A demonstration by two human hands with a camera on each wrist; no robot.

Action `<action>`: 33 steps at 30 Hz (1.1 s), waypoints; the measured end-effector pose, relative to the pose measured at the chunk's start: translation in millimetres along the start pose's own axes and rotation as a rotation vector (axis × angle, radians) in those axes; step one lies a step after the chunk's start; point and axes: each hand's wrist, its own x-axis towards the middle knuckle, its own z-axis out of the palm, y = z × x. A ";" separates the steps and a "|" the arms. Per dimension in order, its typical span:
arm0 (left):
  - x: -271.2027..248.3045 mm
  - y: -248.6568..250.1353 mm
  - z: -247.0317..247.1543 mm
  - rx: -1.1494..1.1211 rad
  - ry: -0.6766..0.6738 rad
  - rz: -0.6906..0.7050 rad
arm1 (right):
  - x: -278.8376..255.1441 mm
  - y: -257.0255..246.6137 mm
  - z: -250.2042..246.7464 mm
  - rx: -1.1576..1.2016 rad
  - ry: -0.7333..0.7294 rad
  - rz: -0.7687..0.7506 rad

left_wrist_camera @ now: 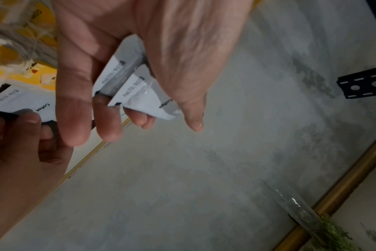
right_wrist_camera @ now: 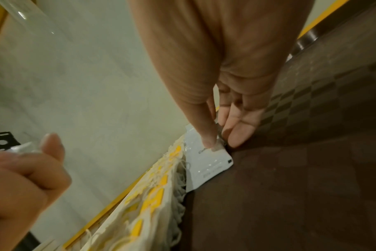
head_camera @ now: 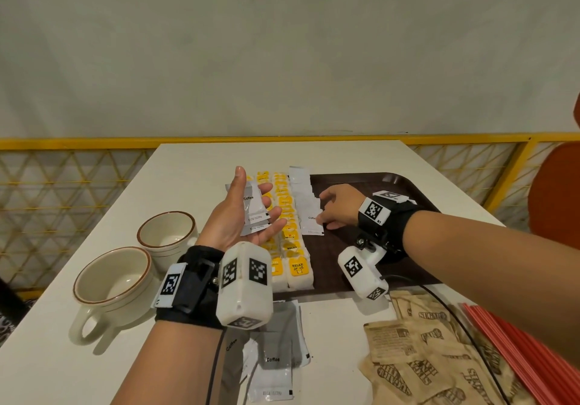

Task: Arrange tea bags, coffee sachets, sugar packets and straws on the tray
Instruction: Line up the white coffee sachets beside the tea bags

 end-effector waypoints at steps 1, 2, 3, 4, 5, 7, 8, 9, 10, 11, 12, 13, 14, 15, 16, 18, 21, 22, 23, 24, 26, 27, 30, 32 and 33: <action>-0.2 -0.3 0.4 0.001 0.000 0.001 | 0.2 -0.4 0.4 -0.011 -0.014 -0.009; -0.5 -0.5 0.6 0.003 0.001 -0.001 | 0.3 -0.4 1.2 -0.023 -0.027 -0.017; -0.6 -0.6 0.8 0.006 0.002 -0.004 | 0.1 -0.5 1.9 -0.044 -0.035 -0.024; -0.5 -0.5 1.1 0.010 0.004 -0.005 | 0.2 -1.1 1.9 -0.072 -0.038 -0.032; 0.0 -0.2 1.0 0.014 0.006 -0.005 | 0.5 -1.3 1.7 -0.096 -0.040 -0.040; -0.2 0.4 0.5 0.016 0.008 -0.003 | 0.9 -1.3 1.0 -0.127 -0.043 -0.052; -0.3 0.5 0.3 0.017 0.007 0.002 | 0.6 -1.4 0.7 -0.141 -0.045 -0.060; -0.4 -0.1 0.2 0.015 0.006 0.011 | 0.3 -1.2 0.6 -0.153 -0.049 -0.067; -0.6 -1.1 -0.1 0.011 0.006 0.022 | -0.1 -0.6 0.9 -0.160 -0.052 -0.072; -1.2 -1.9 -0.1 0.006 0.005 0.031 | -0.3 -0.3 1.0 -0.163 -0.052 -0.078; -1.6 -2.1 0.2 0.004 0.003 0.034 | 0.0 -0.4 1.2 -0.161 -0.049 -0.083; -1.7 -1.8 0.6 0.004 0.003 0.032 | 0.2 -0.3 1.4 -0.155 -0.045 -0.087; -1.4 -1.6 0.8 0.004 0.003 0.031 | 0.7 -0.4 1.6 -0.146 -0.039 -0.089; -1.4 -1.0 1.1 0.005 0.003 0.032 | 1.1 -0.4 1.7 -0.136 -0.032 -0.087; -1.7 -0.6 1.4 0.008 0.002 0.031 | 1.4 -0.7 1.9 -0.124 -0.027 -0.085; -1.9 -0.6 1.1 0.016 0.000 0.029 | 1.4 -1.6 2.9 -0.102 -0.019 -0.078; -1.5 -2.0 0.5 0.010 -0.002 0.033 | 1.5 -3.5 4.6 -0.079 0.006 -0.080; -1.0 -2.2 0.1 0.010 0.000 0.033 | 1.8 -4.1 5.2 -0.073 0.014 -0.080; -0.7 -2.3 0.3 0.012 0.000 0.036 | 1.7 -4.7 5.2 -0.071 0.019 -0.081; -0.5 -2.7 0.6 0.015 0.000 0.039 | 1.8 -4.7 4.9 -0.072 0.020 -0.080; -0.2 -3.1 0.3 0.006 -0.008 0.045 | 1.9 -4.2 4.1 -0.075 0.015 -0.077; 0.0 -3.4 0.1 -0.005 -0.015 0.051 | 1.5 -4.0 3.8 -0.080 0.013 -0.076; 0.0 -5.8 -0.8 -0.033 -0.028 0.075 | -1.1 -3.4 2.3 -0.079 0.011 -0.070; -1.3 -8.5 0.8 -0.058 -0.024 0.100 | -4.5 -5.0 0.3 -0.110 0.034 -0.066; -1.9 -10.3 2.1 -0.076 -0.023 0.113 | -8.3 -7.6 -1.5 -0.118 0.060 -0.077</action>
